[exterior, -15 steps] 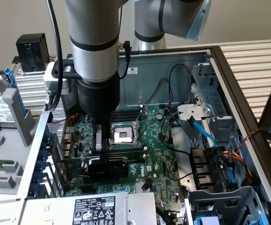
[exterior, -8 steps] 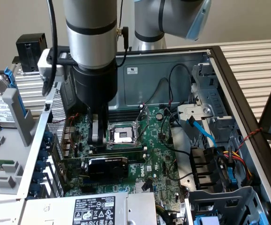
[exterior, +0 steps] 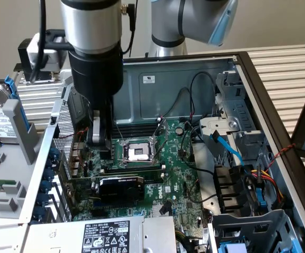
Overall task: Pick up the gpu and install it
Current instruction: 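Press down on the gpu until it lock into place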
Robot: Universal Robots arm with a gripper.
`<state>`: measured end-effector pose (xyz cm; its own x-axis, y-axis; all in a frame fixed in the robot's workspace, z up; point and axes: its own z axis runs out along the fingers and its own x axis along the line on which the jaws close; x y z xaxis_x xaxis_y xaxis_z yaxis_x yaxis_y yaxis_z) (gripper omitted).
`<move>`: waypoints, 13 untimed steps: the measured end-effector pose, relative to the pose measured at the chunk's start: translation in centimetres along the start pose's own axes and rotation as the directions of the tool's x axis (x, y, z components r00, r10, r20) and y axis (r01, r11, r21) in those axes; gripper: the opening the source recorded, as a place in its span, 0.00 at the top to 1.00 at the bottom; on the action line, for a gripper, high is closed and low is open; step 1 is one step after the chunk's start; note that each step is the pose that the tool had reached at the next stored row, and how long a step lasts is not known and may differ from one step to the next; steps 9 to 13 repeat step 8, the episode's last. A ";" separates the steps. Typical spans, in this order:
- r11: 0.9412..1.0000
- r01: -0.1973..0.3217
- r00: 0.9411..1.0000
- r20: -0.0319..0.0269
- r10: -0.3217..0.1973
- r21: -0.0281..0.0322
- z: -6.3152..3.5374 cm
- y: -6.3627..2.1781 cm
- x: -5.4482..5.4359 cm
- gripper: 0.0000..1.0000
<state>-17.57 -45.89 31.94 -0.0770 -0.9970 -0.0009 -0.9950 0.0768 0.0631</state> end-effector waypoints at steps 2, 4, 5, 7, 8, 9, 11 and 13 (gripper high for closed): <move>1.000 0.000 1.000 0.000 0.000 0.000 -0.13 0.04 0.0 0.89; 1.000 0.000 1.000 0.000 0.000 0.000 -0.13 0.04 0.0 0.89; 1.000 0.000 1.000 0.000 0.000 0.000 -0.13 0.04 0.0 0.89; 1.000 0.000 1.000 0.000 0.000 0.000 -0.14 0.04 0.0 0.89; 1.000 0.000 1.000 0.000 0.000 0.000 -0.14 0.04 0.0 0.89; 1.000 0.000 1.000 0.000 0.000 0.000 -0.14 0.04 0.0 0.89; 1.000 0.000 1.000 0.000 0.000 0.000 -0.14 0.04 0.0 0.89; 1.000 0.000 1.000 0.000 0.000 0.000 -0.14 0.04 0.0 0.89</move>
